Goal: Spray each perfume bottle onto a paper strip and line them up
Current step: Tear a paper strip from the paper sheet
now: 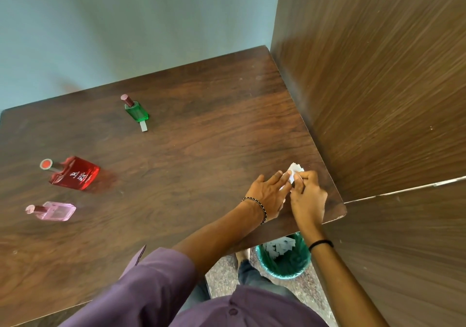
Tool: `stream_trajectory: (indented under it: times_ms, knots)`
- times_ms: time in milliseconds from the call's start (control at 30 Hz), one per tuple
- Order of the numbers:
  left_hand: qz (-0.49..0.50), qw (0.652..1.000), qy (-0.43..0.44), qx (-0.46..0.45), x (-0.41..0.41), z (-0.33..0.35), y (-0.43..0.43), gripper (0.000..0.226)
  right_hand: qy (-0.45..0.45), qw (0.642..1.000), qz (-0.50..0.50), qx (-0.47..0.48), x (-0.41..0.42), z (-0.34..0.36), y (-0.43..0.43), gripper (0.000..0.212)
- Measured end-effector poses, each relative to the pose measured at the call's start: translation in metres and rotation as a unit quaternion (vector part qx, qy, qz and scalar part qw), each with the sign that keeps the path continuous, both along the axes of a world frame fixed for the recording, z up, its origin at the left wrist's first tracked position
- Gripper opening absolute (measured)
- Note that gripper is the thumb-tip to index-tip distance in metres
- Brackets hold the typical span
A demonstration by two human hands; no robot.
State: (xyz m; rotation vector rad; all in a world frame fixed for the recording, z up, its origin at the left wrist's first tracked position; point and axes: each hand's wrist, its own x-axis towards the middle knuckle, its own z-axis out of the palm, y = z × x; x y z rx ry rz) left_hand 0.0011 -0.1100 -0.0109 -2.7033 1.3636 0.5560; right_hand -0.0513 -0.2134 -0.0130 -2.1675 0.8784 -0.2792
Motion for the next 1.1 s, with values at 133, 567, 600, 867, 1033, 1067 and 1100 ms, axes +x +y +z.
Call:
stream_trajectory:
  times_ms: [133, 567, 600, 867, 1033, 1067, 1100]
  knots:
    - [0.001, 1.000, 0.009, 0.006, 0.001, 0.003, -0.002, 0.062, 0.010, 1.000, -0.007, 0.011, -0.001, 0.004, -0.005, 0.014]
    - [0.008, 1.000, 0.015, 0.009, 0.006, 0.006, -0.009, 0.061, -0.061, 0.987, -0.116, 0.090, -0.013, 0.005, -0.003, 0.014]
    - [0.011, 1.000, 0.020, 0.010, 0.007, 0.005, -0.010, 0.061, -0.081, 0.983, -0.123, 0.109, -0.014, 0.008, 0.000, 0.012]
    - [0.039, 0.993, 0.099, -0.054, 0.017, 0.011, 0.002, 0.054, -0.134, 0.978, -0.081, 0.140, -0.014, 0.021, 0.003, 0.005]
    - [0.378, 0.823, 0.311, -0.289, 0.015, 0.021, 0.041, 0.036, -0.109, 0.984, 0.045, 0.131, -0.008, 0.025, 0.020, 0.001]
    - [0.451, 0.728, 0.395, -0.332, 0.015, 0.025, 0.048, 0.042, -0.100, 0.985, 0.076, 0.118, -0.006, 0.023, 0.025, 0.004]
    - [0.506, 0.638, 0.455, -0.359, 0.017, 0.028, 0.057, 0.044, -0.095, 0.985, 0.109, 0.099, -0.003, 0.021, 0.032, 0.006]
